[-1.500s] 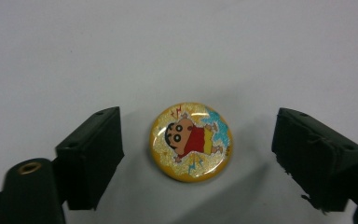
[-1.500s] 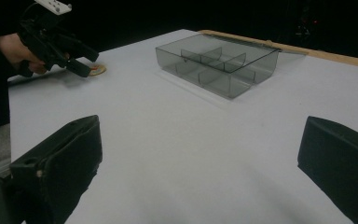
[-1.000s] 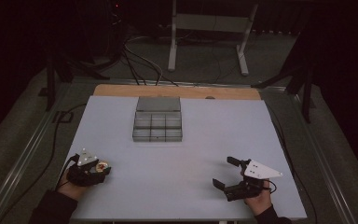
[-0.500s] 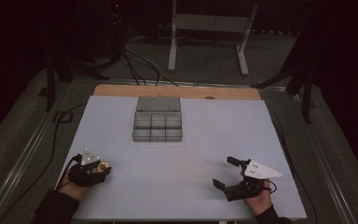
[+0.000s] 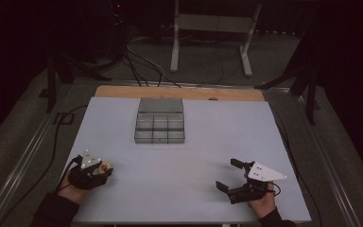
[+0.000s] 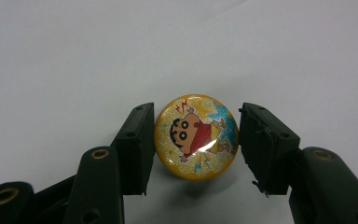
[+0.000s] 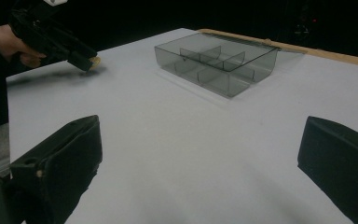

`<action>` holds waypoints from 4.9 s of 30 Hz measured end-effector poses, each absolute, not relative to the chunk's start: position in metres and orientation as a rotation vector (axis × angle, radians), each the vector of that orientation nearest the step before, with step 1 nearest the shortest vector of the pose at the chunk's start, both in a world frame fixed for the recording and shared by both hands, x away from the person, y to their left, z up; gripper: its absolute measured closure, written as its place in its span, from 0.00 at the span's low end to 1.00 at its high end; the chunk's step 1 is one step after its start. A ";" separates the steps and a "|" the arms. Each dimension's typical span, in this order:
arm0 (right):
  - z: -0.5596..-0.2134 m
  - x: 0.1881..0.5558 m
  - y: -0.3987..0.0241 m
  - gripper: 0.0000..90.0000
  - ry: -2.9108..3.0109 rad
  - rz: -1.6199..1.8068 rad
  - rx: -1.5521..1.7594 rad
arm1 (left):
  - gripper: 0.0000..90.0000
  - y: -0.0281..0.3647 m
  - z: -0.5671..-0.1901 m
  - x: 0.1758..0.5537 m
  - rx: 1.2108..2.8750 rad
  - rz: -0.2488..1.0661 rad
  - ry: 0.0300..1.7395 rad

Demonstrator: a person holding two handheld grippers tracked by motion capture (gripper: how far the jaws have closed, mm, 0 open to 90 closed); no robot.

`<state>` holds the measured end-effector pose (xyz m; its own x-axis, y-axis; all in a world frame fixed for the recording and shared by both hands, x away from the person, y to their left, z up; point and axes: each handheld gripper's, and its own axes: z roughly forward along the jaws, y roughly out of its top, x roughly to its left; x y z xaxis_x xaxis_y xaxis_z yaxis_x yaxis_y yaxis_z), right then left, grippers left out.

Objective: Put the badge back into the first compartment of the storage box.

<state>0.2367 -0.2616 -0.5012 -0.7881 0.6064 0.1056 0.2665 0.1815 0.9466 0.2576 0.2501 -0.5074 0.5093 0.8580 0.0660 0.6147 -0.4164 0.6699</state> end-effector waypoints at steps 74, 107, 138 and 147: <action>-0.503 0.237 -0.261 0.00 2.179 1.640 0.842 | 0.53 0.189 -0.446 0.333 2.188 0.468 0.953; -0.504 0.237 -0.261 0.00 2.182 1.646 0.841 | 0.53 0.169 -0.423 0.385 2.156 0.489 0.947; -0.505 0.238 -0.261 0.00 2.195 1.649 0.847 | 0.53 0.149 -0.430 0.431 2.161 0.487 0.968; -0.505 0.238 -0.261 0.00 2.198 1.651 0.844 | 0.53 0.148 -0.439 0.442 2.145 0.468 1.006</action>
<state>0.2383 -0.2609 -0.5050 -0.7957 0.5915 0.1306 0.2902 0.1829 0.9393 0.4420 0.1483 -0.4394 0.6312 0.7753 0.0241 0.5178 -0.4443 0.7311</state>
